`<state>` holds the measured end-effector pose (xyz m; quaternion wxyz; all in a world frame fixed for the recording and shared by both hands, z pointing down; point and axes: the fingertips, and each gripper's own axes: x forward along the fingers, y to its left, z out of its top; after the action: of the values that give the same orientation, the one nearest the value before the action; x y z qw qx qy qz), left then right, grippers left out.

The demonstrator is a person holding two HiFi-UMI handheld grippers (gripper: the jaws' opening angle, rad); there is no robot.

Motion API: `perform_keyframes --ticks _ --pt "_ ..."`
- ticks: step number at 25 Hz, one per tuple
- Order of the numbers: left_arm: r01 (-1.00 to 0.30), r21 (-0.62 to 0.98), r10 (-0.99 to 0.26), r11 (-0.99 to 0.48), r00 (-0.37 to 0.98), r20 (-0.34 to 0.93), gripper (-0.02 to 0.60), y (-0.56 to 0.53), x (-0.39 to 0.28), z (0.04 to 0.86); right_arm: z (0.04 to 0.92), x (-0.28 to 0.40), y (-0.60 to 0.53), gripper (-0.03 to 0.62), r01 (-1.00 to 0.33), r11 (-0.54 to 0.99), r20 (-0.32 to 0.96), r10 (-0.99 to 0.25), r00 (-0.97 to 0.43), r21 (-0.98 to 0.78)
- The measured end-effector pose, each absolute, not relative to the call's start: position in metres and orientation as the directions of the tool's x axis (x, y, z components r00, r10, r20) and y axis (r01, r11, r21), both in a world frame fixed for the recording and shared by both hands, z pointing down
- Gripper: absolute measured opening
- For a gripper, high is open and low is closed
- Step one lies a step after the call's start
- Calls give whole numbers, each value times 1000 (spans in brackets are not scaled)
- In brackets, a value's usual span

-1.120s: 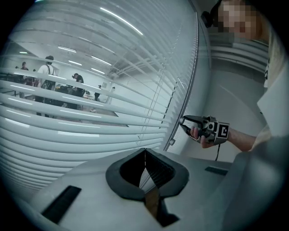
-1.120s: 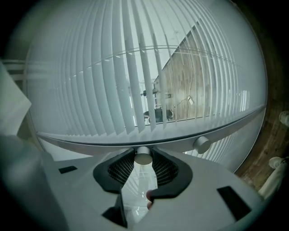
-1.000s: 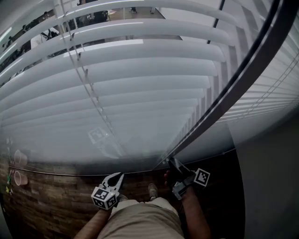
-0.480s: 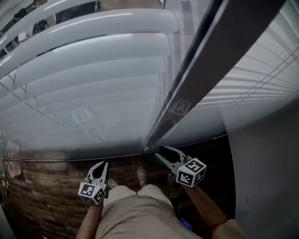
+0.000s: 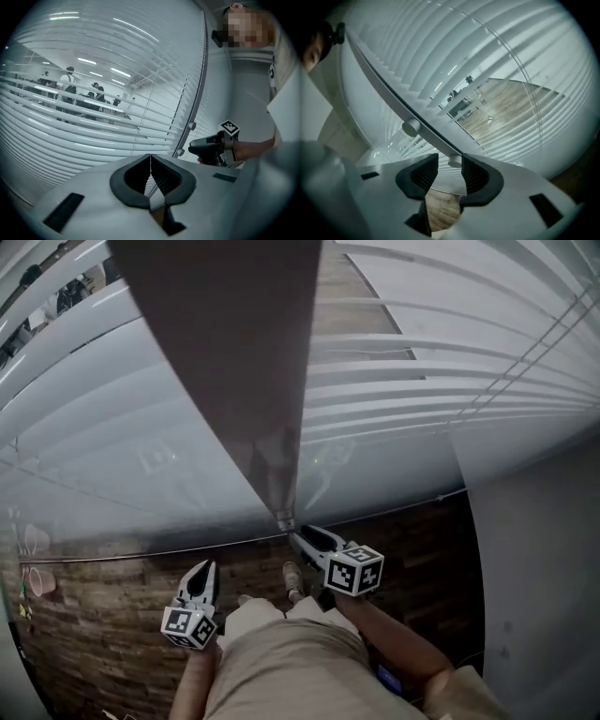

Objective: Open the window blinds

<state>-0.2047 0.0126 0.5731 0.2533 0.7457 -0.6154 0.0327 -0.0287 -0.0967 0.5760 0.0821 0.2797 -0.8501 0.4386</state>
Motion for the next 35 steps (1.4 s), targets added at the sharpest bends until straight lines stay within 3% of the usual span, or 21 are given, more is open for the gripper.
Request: perform_keyframes --ticks 8,14,23,31,33,35 --pt "-936 330 -901 -120 242 359 12 4 -205 563 594 -44 -104 149 -453 325 325 -379 -867 -830" --pt "-936 333 -899 -116 241 365 12 3 -204 577 605 -46 -107 126 -518 350 384 -385 -839 -781" --pt "-933 338 -901 -127 251 353 12 -3 -206 574 602 -52 -103 126 -715 619 579 -467 -668 -325" --pt "-924 344 -881 -165 295 370 12 -1 -200 559 588 -57 -95 124 -603 763 731 -547 -408 234" --pt "-923 343 -876 -177 306 372 12 -2 -197 555 586 -57 -95 123 -581 761 736 -565 -374 289" --pt "-920 343 -872 -187 317 373 12 -4 -193 553 586 -56 -96 126 -614 763 730 -535 -426 202"
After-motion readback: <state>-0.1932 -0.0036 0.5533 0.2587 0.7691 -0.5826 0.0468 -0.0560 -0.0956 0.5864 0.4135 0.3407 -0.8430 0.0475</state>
